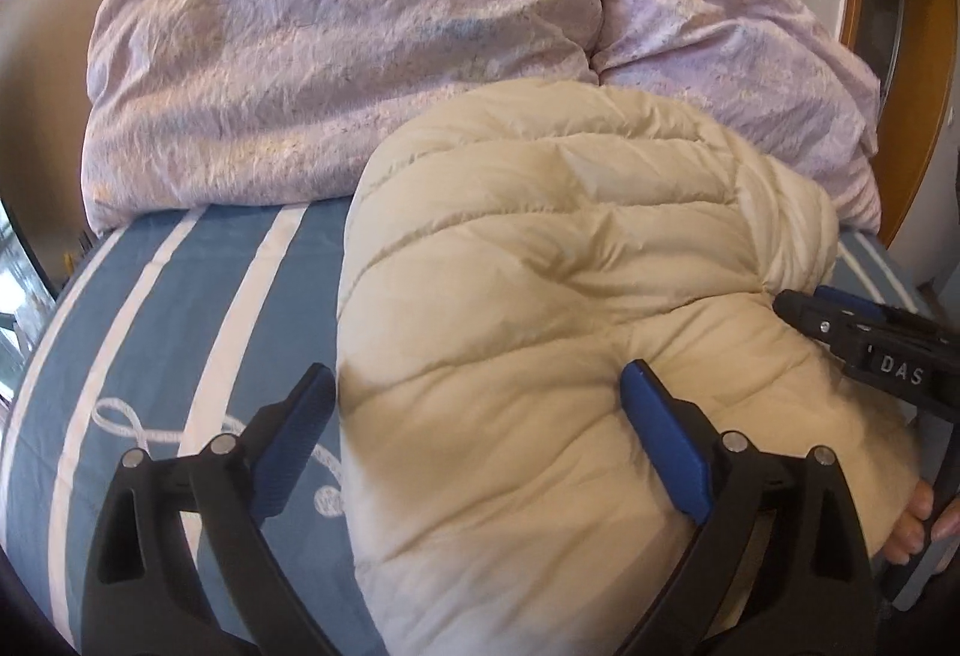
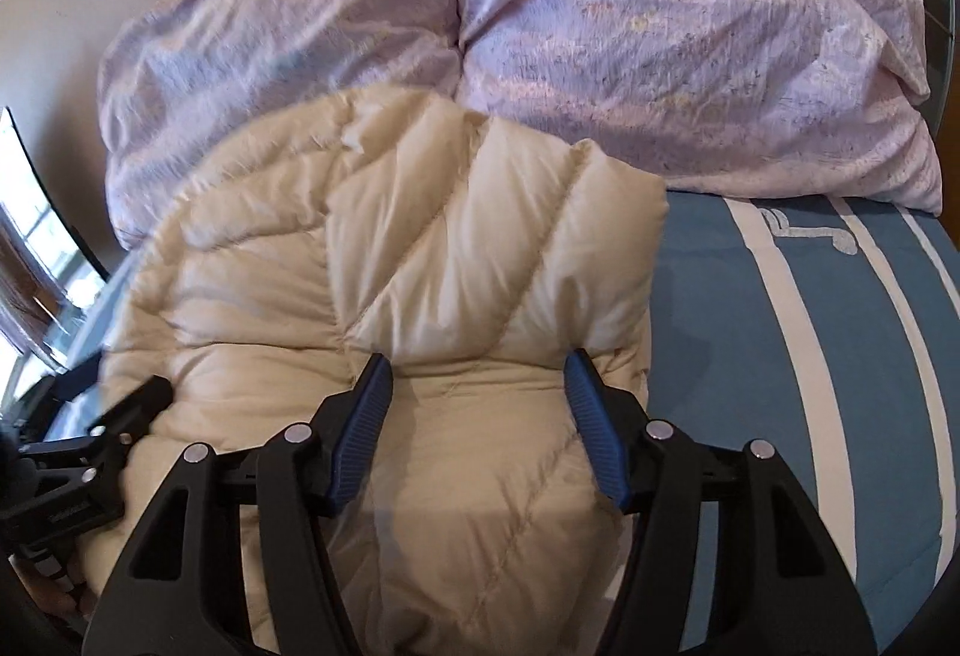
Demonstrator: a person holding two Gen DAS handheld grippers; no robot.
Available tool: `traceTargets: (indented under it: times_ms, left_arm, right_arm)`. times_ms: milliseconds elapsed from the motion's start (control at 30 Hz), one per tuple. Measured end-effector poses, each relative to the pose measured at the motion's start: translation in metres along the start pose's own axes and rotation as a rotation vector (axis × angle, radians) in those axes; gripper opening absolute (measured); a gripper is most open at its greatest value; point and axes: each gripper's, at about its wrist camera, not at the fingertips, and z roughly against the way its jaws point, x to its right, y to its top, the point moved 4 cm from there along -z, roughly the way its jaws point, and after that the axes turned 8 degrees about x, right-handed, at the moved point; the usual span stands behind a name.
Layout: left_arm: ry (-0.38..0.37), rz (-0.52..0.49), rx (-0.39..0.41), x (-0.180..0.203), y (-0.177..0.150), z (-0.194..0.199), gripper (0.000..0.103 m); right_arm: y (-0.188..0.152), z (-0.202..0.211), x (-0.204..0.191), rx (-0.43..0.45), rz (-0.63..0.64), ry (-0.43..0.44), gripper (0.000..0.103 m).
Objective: Fold large clothes
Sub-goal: 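Open both tools and lift them away from the folded jacket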
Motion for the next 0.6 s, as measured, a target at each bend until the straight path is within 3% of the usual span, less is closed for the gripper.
traceTargets:
  times_ms: [33,100,200,600]
  left_arm:
    - [0.004,-0.004,0.004,-0.001,-0.001,0.006,0.097]
    - [0.005,-0.008,0.012,-0.002,-0.004,0.017,0.100]
    - [0.009,-0.003,0.019,-0.006,-0.013,0.039,0.101]
    - [0.025,0.040,-0.030,-0.008,-0.072,0.117,0.101]
  right_arm:
    - [0.000,0.007,-0.001,0.002,-0.006,0.012,0.069]
    - [-0.003,0.026,-0.002,0.013,-0.020,0.025,0.090]
    - [-0.011,0.053,-0.005,0.022,-0.024,0.039,0.100]
    - [-0.072,0.123,-0.021,-0.007,-0.025,0.011,0.102]
